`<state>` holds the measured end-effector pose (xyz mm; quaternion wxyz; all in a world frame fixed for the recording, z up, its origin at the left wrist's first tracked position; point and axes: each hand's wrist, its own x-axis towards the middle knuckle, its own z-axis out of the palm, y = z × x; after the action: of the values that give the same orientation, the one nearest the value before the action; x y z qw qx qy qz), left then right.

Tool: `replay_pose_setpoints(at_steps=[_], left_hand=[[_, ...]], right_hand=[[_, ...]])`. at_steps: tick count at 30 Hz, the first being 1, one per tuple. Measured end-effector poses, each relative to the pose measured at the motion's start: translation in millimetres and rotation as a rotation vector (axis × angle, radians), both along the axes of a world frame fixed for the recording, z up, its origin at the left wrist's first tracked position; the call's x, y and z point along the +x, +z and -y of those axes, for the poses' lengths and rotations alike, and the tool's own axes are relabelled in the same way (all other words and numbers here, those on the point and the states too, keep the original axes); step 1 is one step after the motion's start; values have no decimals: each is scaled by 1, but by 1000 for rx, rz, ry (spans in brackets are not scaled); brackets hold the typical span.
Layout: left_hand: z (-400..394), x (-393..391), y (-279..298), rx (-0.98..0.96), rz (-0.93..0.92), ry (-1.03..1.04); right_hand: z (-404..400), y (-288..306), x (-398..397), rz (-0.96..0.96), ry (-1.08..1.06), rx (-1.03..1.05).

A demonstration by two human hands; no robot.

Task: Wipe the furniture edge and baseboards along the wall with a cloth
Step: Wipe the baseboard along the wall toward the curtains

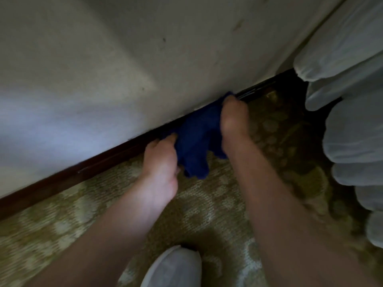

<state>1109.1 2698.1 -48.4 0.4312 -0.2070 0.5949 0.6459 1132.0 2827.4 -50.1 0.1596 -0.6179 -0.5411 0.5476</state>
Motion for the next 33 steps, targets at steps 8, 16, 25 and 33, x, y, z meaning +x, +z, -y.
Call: replay_pose_setpoints(at_steps=[8, 16, 25, 33], left_hand=[[11, 14, -9, -150, 12, 95], [-5, 17, 6, -30, -15, 69], [141, 2, 10, -272, -403, 328], [101, -7, -3, -113, -170, 542]], right_hand=[[22, 6, 7, 83, 297, 85], [5, 9, 6, 49, 95, 24], [139, 1, -22, -190, 310, -273], [132, 3, -15, -250, 214, -423]])
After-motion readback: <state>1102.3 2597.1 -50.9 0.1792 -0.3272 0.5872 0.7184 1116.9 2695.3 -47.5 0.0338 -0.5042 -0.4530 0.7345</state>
